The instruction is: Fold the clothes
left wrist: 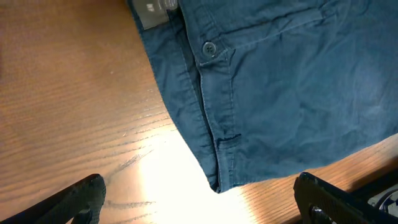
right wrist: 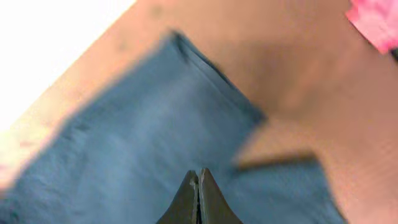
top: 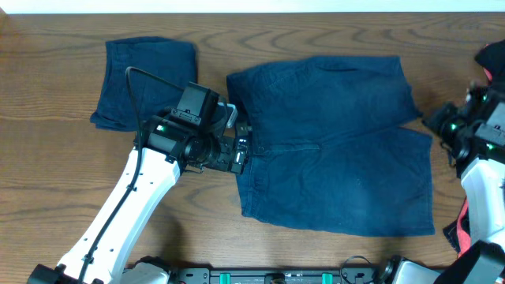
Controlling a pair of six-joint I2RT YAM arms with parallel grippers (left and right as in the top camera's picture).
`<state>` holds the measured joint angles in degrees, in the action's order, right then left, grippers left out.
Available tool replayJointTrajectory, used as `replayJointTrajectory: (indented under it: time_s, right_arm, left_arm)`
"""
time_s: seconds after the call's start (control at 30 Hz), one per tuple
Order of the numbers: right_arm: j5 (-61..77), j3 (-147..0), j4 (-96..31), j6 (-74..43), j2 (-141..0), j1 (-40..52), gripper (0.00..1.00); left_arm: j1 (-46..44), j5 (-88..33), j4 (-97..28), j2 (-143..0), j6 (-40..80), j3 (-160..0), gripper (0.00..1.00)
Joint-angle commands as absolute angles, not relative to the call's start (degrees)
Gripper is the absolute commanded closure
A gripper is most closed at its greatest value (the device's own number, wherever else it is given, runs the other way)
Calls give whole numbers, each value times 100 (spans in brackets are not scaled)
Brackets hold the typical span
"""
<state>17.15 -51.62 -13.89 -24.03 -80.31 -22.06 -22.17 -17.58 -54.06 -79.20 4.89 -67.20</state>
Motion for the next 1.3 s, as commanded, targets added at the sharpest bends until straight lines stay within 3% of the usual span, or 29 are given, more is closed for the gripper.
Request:
replayJointTrajectory:
  time_s: [0.0,0.27,0.6,0.8,1.03,1.27]
  right_arm:
    - [1457,-5153,-1070,-2952,-8429,-1802,99]
    - [1212,-5454,952,-3760,-10392,-1197,99]
    - [2423,-7625,698,-3986,-12567,-1184,99]
    - [2379,-8119,897,-4359,-13141,-1181,99]
    - [2792,-8477,2574,-4440,-13218,-1210,99]
    - [3953,-8840,2307,-4292,-13214,-1363,99]
  left_arm:
    - [-2191,-1682,-5339,-7944,499,-6792,2]
    - [-2191,-1533,-5094,-7944,502,-6792,2]
    - [-2191,-1533,-5037,-7944,502,-6792,2]
    - [-2191,-1531,-5009,-7944,502,-6792,2]
    - [-2191,-1531,-4991,-7944,502,-6792,2]
    - [-2191,-1531,-5000,-7944,499,-6792,2]
